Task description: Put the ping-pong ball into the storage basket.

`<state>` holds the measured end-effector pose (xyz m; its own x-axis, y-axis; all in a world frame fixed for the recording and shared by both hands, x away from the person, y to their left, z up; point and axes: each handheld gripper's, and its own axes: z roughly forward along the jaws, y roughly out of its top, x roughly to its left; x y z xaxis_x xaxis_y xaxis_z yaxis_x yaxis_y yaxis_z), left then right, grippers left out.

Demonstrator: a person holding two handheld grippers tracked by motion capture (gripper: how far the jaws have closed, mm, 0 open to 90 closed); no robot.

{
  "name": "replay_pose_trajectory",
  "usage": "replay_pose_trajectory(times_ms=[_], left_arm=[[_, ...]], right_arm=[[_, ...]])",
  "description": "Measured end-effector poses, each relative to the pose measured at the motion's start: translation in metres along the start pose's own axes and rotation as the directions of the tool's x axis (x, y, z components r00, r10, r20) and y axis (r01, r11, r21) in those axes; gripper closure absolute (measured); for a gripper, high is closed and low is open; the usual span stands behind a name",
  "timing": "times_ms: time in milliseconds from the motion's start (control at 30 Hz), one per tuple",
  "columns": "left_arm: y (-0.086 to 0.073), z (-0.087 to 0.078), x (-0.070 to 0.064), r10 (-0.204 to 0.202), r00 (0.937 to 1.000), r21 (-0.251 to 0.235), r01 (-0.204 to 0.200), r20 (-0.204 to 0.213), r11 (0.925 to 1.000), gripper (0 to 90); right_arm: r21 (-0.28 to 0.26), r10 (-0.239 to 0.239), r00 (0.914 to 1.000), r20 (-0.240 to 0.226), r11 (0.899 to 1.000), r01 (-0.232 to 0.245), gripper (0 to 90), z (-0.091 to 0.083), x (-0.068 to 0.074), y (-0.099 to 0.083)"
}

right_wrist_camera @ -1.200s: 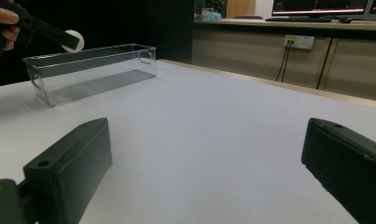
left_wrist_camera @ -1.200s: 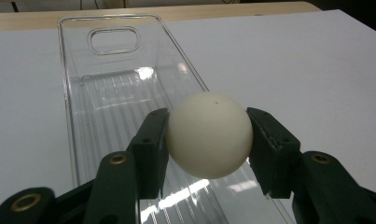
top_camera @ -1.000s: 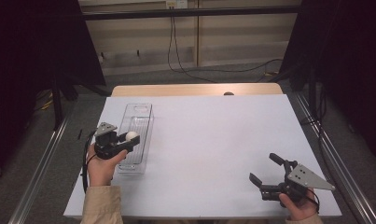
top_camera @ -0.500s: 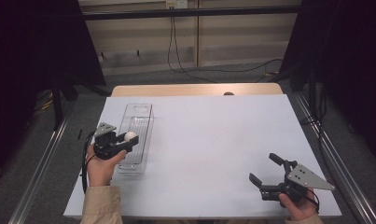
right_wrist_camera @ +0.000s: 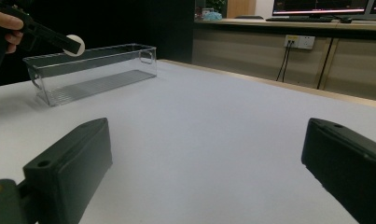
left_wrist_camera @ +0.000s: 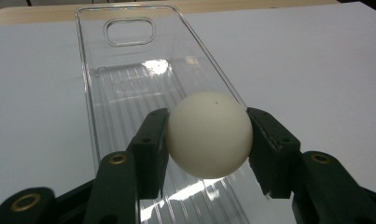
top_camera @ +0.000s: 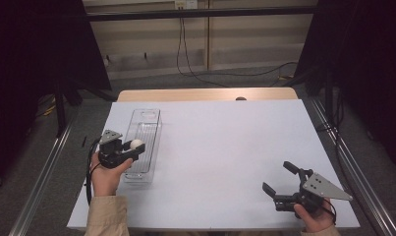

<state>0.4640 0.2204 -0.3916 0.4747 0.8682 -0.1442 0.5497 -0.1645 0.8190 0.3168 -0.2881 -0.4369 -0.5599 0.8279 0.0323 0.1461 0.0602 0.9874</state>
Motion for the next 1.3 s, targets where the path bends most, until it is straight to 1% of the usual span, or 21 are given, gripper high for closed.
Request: replay_pose_trajectory(times_ms=[233,300,400,467,600,867,1300], left_arm=[[-0.0010,0.0013,0.0003,0.002,1.0000,0.006,-0.002,-0.006,1.0000,51.3],[-0.0012,0.0015,0.0003,0.002,1.0000,0.004,-0.002,-0.008,1.0000,51.3],[-0.0014,0.0016,0.0006,0.008,0.9999,0.015,-0.008,-0.009,0.9999,51.3],[-0.0015,0.0019,0.0005,0.008,0.9999,0.015,-0.008,-0.009,0.9999,51.3],[-0.0019,0.0029,-0.0002,0.003,0.9999,0.014,-0.003,-0.011,0.9999,51.2],[-0.0026,0.0034,0.0003,0.006,0.9998,0.017,-0.005,-0.018,0.9998,51.3],[-0.0034,0.0047,0.0007,0.017,0.9996,0.032,-0.017,-0.023,0.9994,51.2]], right_arm=[[-0.001,-0.012,0.9999,-0.002,1.000,0.012,1.1,-0.0002,-0.0005,0.0000],[-0.002,-0.009,1.0000,-0.001,1.000,0.009,1.1,-0.0001,-0.0004,0.0000],[-0.003,-0.004,1.0000,0.000,1.000,0.004,1.1,0.0000,-0.0001,0.0001],[-0.002,-0.011,0.9999,-0.003,1.000,0.011,1.1,-0.0002,-0.0006,0.0000],[-0.001,-0.011,0.9999,-0.004,1.000,0.011,1.1,-0.0003,-0.0005,0.0000],[0.000,-0.010,0.9999,-0.004,1.000,0.010,1.1,-0.0002,-0.0004,0.0000],[-0.001,-0.010,0.9999,-0.006,1.000,0.010,1.1,-0.0003,-0.0003,0.0001]])
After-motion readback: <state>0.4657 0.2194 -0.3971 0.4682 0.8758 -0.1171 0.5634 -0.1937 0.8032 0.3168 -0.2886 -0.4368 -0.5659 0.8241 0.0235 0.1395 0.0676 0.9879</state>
